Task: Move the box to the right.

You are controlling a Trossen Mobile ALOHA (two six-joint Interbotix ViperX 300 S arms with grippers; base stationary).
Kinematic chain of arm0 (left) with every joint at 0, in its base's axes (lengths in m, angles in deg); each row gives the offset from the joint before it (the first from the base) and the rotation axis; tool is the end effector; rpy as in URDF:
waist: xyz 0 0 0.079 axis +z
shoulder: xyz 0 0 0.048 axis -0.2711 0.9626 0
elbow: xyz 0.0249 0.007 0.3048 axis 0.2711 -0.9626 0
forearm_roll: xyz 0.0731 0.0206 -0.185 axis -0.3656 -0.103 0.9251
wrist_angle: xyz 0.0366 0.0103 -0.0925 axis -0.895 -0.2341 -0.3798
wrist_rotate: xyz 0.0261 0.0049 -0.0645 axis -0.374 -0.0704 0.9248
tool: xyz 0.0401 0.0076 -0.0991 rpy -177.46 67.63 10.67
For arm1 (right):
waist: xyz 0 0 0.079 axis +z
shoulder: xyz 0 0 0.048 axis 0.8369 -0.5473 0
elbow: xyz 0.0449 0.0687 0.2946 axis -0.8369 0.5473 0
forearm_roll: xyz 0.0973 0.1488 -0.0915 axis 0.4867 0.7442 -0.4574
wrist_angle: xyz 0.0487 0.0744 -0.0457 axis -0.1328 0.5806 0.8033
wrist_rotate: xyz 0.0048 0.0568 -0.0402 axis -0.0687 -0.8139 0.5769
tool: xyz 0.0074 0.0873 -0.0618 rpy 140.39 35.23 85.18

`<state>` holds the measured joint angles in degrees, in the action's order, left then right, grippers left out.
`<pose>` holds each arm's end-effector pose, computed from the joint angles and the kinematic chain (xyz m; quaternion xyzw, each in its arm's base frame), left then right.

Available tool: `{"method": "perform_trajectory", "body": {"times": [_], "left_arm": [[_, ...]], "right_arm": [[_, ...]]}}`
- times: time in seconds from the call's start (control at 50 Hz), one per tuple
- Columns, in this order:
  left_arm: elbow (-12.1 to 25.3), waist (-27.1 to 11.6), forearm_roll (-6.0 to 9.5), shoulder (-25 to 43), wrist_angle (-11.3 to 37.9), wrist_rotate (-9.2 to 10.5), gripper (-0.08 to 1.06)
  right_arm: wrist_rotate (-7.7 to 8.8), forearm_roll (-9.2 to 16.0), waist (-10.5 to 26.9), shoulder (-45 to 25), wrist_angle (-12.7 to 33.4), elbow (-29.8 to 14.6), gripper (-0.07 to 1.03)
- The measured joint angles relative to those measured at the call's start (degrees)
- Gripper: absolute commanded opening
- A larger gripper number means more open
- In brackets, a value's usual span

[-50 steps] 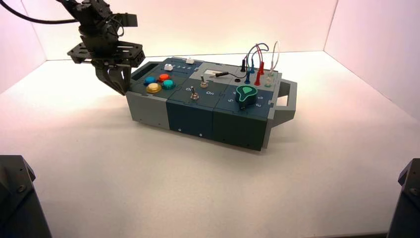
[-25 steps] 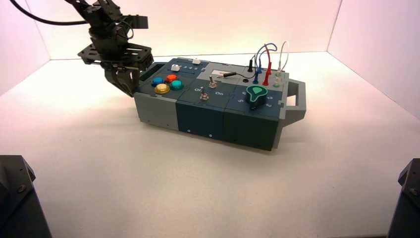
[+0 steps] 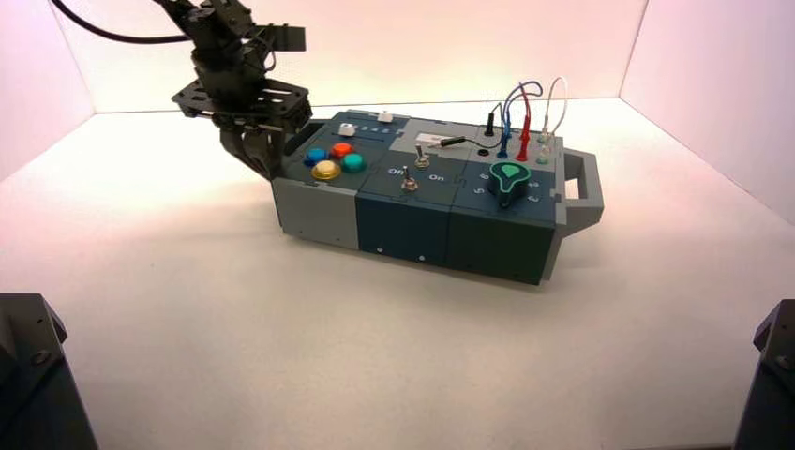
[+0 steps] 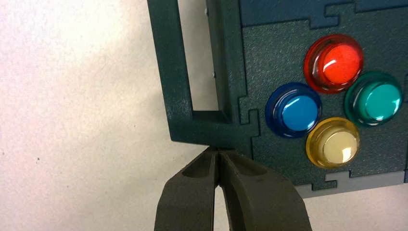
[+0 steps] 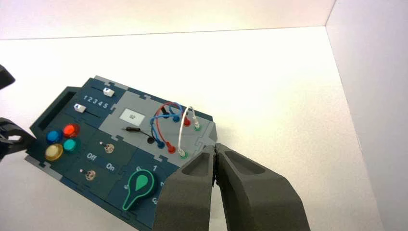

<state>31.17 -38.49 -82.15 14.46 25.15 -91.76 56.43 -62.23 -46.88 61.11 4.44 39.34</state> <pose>0.2979 -0.1355 0.0099 0.1196 0.6164 -0.1843 0.7562 0.2206 0.0425 0.2104 0.0303 0.3071 0.0751 0.9482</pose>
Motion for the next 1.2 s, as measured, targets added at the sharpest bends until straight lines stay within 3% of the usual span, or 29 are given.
{"method": "perform_trajectory", "body": {"times": [1.2], "left_arm": [[6.68,-9.14,1.32,4.92,0.09,0.09,-0.03]], "right_arm": [[-0.62,0.26,-0.09,0.62,0.00,0.53,-0.02]]}}
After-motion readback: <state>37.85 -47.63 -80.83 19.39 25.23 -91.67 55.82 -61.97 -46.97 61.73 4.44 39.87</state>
